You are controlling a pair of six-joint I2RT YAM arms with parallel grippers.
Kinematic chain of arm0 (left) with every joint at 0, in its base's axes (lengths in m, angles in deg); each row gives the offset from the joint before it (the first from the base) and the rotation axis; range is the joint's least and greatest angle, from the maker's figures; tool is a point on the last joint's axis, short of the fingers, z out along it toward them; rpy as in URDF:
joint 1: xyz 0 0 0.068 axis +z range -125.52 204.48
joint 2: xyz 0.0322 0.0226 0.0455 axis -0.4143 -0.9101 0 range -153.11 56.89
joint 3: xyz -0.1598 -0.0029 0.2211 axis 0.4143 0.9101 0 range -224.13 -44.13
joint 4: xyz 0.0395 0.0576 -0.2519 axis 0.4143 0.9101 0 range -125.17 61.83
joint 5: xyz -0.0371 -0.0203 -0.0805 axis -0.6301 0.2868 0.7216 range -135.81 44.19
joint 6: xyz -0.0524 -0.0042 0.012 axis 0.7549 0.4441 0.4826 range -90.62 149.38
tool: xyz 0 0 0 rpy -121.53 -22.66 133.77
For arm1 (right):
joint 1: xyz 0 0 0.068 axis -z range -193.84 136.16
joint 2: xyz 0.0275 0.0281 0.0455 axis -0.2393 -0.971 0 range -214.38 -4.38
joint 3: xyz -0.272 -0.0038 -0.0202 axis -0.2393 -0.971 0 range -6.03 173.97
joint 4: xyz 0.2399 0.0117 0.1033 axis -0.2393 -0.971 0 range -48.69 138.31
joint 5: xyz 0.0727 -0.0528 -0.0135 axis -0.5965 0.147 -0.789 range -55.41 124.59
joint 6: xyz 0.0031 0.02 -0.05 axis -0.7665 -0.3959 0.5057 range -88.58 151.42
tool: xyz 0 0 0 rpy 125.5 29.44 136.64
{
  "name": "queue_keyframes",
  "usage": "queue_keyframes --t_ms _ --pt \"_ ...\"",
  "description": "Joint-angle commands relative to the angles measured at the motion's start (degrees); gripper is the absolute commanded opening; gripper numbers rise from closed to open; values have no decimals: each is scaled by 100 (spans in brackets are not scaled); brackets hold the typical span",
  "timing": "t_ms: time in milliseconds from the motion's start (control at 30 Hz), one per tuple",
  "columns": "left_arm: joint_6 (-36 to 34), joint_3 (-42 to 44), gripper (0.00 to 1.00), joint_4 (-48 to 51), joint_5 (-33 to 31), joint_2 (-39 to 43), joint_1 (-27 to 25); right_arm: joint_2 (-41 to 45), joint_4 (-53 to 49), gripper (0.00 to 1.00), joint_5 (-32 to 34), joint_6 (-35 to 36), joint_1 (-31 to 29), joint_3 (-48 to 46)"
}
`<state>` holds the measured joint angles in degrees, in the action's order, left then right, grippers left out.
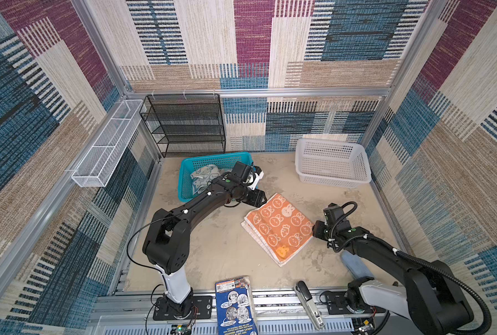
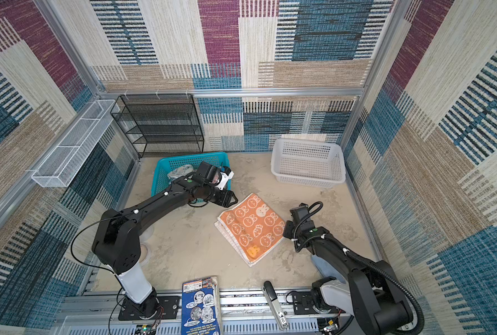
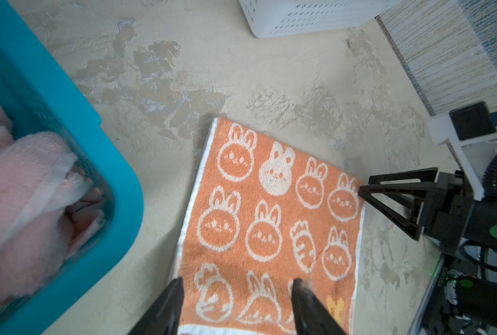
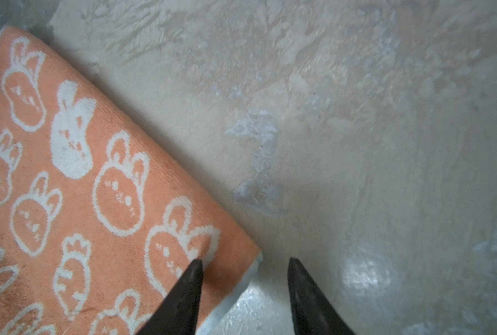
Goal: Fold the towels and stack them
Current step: 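Lay the folded edge down and open both grippers, releasing the towel, then grasp the towel's far edge with both grippers, one at each corner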
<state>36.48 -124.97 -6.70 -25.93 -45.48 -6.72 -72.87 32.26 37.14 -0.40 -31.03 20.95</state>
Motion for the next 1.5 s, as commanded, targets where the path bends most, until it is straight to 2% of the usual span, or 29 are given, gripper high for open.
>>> queue_keyframes --t_ms 0,267,467,700,833,967,1133,1267,1467 --pt "82 -81 64 -176 102 -70 -18 -142 313 44 -105 4 45 4" --pt "125 -87 63 -431 106 -118 -24 -499 350 0 -153 51 61 79" --pt "134 -270 63 -453 165 -298 -26 -863 35 0 384 286 123 671" --pt "244 -878 63 39 -181 -800 -161 -2262 -180 0 1053 1217 185 2154" --pt "406 -1430 61 394 -816 -1196 -382 -2963 -189 0 1512 1671 196 2819" --pt "402 -2429 60 995 -1765 -1851 -697 -3362 -268 0 1876 1946 295 3233" --pt "682 -3333 57 1299 -2277 -2588 -738 -3349 -47 0 1913 2276 508 3198" --pt "822 -4081 56 1511 -2459 -3178 -736 -3153 229 0 1666 2538 558 2981" --pt "1062 -4940 54 1519 -2438 -3865 -725 -2885 578 0 1179 2614 559 2624"
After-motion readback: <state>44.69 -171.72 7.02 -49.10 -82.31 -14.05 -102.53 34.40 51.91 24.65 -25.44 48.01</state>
